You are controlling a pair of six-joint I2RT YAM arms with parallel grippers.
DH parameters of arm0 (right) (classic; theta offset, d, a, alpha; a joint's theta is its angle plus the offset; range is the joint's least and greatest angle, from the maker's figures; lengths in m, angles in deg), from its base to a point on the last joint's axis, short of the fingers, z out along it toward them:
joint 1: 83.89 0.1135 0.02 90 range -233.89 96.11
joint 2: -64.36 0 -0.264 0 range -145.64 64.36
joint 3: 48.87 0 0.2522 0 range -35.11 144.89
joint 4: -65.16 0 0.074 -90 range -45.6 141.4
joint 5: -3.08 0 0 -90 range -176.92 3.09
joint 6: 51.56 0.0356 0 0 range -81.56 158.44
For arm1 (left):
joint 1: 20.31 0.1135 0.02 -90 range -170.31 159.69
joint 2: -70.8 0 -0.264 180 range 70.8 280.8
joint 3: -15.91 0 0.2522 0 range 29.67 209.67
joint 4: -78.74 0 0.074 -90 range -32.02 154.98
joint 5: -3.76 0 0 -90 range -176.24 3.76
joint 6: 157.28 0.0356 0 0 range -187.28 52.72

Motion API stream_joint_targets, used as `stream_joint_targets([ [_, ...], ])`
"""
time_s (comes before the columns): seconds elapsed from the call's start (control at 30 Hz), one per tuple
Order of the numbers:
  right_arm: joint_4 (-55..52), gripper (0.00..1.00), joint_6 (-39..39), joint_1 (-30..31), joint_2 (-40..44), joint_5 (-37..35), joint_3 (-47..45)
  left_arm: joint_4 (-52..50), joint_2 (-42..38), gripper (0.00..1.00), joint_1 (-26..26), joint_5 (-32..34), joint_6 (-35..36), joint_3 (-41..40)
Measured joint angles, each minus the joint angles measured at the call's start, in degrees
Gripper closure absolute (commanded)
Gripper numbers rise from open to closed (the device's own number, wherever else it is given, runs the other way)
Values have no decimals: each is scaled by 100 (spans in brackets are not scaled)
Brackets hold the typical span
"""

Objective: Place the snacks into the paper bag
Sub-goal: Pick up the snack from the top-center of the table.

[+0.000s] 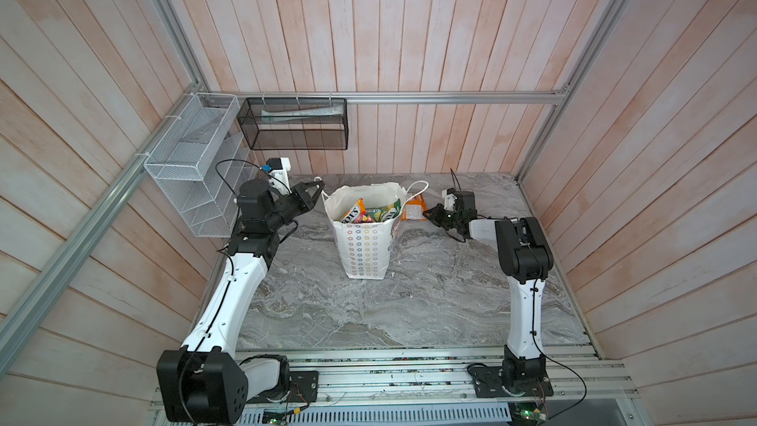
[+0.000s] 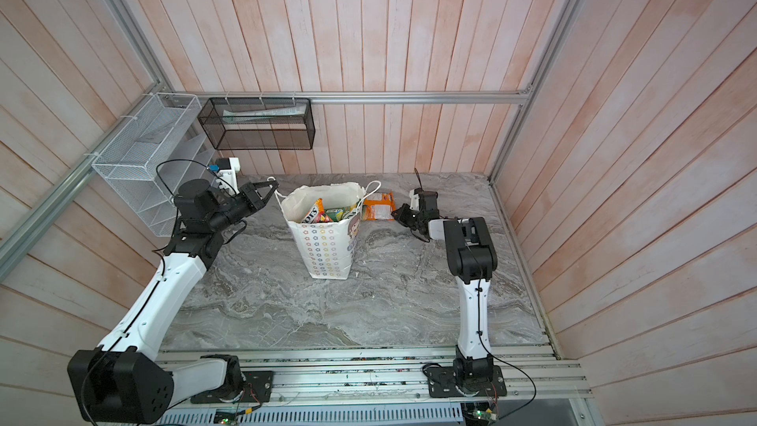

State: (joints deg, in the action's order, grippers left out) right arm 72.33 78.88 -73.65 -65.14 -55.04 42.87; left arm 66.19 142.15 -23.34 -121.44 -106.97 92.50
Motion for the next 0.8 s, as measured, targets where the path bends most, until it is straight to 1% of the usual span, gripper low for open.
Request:
stream_joint_targets([
  [0.13, 297, 100, 28, -28, 114, 136, -374, 2, 0, 100, -44, -15, -2, 0],
  [0.27, 256, 100, 26, -68, 640, 155, -914, 4, 0, 100, -42, -15, 4, 0],
  [0.4, 232, 100, 48, -81, 1300, 229, -1156, 0, 0, 100, -42, 15, 76, 0],
  [0.63, 308, 100, 273, -81, 2704, 221, -1919, -37, -4, 100, -42, 116, 151, 0],
  [0.8, -7, 100, 354, -81, 3639, 26, -2048, -122, -79, 100, -39, 186, 243, 0],
])
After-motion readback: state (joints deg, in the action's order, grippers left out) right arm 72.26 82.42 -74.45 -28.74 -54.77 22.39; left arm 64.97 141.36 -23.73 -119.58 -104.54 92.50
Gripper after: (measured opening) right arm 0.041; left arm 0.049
